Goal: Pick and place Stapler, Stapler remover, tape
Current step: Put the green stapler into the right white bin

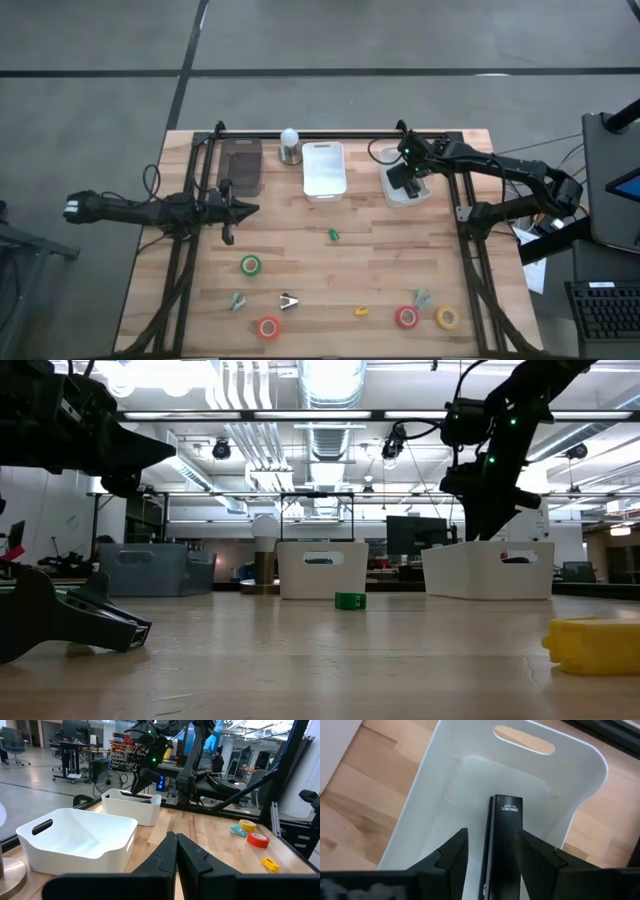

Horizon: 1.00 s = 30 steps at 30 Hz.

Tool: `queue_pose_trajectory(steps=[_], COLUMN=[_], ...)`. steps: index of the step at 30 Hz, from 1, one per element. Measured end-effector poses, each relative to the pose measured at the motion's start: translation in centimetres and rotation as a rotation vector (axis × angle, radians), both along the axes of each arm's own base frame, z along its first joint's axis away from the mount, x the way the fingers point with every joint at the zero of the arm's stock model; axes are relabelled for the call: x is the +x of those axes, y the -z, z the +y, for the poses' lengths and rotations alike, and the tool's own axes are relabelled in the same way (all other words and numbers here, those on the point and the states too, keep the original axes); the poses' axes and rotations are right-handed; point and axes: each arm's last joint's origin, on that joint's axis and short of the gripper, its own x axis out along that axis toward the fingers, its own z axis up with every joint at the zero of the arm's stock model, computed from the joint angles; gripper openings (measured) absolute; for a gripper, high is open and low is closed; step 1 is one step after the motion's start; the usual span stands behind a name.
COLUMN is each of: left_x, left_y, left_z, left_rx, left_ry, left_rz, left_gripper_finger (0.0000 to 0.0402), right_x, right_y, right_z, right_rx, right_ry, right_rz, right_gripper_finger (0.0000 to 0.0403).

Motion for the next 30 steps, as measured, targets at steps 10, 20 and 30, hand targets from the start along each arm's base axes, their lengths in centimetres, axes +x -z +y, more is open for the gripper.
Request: queue_pose_trajectory(steps=[10,20,30], left_x=[0.0,0.0,0.0], left_y=[0.0,0.0,0.0], left_z=[0.0,0.0,0.0], left_rx=[0.0,0.0,0.0], left_ry=[0.0,0.0,0.0], left_rz=[0.0,0.0,0.0], left_gripper_finger=[0.0012,0.0012,0.0012], right_x=[0.8,3.3,7.2], right_y=[-2.2,-4.3,-6.1], right_z=[0.3,3.7,10.8], right_rx=[-0.062,-0.085,-0.119], right_ry=[-0.105,-0.24,-0.486], right_rz=[-0.031,-0.128,-0.44], right_gripper_finger=[0.0157,0.0142,0.0139])
